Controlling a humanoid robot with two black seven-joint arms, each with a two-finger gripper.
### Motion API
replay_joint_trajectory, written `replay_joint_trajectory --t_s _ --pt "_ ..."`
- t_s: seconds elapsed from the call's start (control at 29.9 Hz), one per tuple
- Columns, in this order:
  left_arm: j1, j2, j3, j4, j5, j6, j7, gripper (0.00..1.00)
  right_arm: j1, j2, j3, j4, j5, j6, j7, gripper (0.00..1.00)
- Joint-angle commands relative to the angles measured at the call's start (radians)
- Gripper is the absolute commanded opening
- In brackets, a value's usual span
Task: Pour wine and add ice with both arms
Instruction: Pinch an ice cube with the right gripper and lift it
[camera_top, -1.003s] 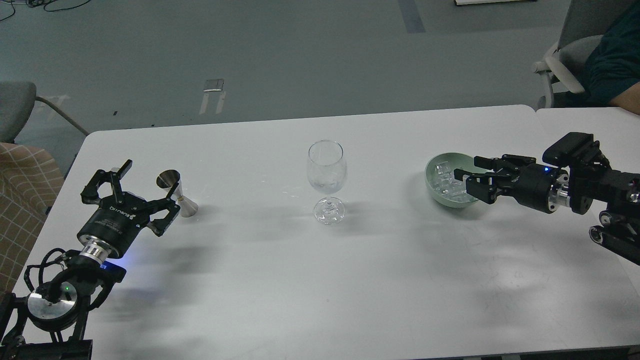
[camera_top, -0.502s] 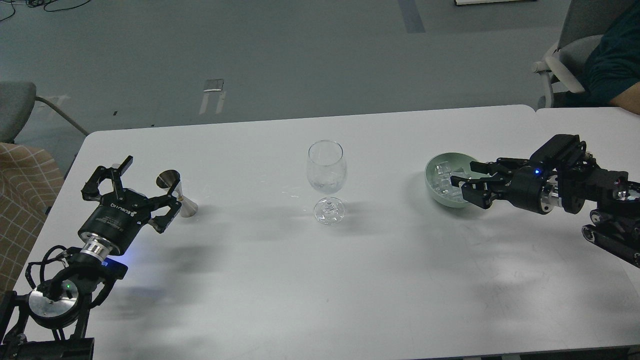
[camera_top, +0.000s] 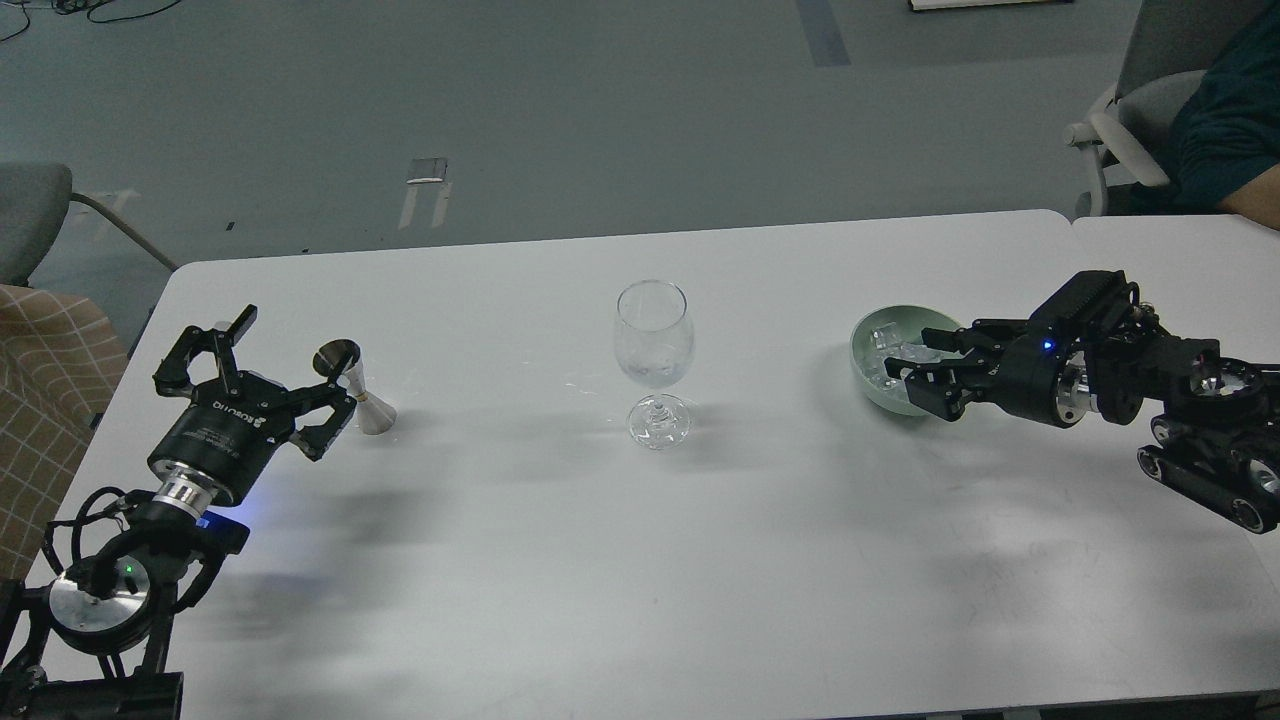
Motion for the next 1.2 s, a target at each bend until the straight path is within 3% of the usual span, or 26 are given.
replay_joint_trajectory --t_s 0.0,0.2,0.43,0.67,0.84,1.04,1.17 --pt "0.0 0.001 0.0 0.0 0.002 0.0 0.0 0.98 0.008 0.002 -0.014 -0.014 0.0 0.0 0.0 0.59" --pt "0.0 0.001 0.0 0.0 0.0 0.0 0.0 0.98 0.01 0.01 -0.017 -0.029 0.0 0.0 0.0 0.56" --pt "0.0 0.001 -0.006 0.0 0.002 0.0 0.0 0.98 0.008 0.016 -0.02 -0.029 0.0 0.0 0.0 0.42" --pt "0.0 0.002 -0.014 0.0 0.0 -0.001 0.0 0.98 0.013 0.016 -0.037 -0.029 0.0 0.0 0.0 0.37" --pt "0.0 0.002 -0.02 0.0 0.0 -0.001 0.002 0.98 0.016 0.016 -0.039 -0.026 0.0 0.001 0.0 0.28" --pt "0.0 0.005 -0.022 0.0 0.002 -0.003 0.003 0.98 0.018 0.014 -0.043 -0.023 0.0 0.006 0.0 0.08" --pt "0.0 0.007 -0.022 -0.013 0.0 0.002 0.003 0.98 0.037 0.005 -0.048 -0.015 0.003 0.005 0.0 0.04"
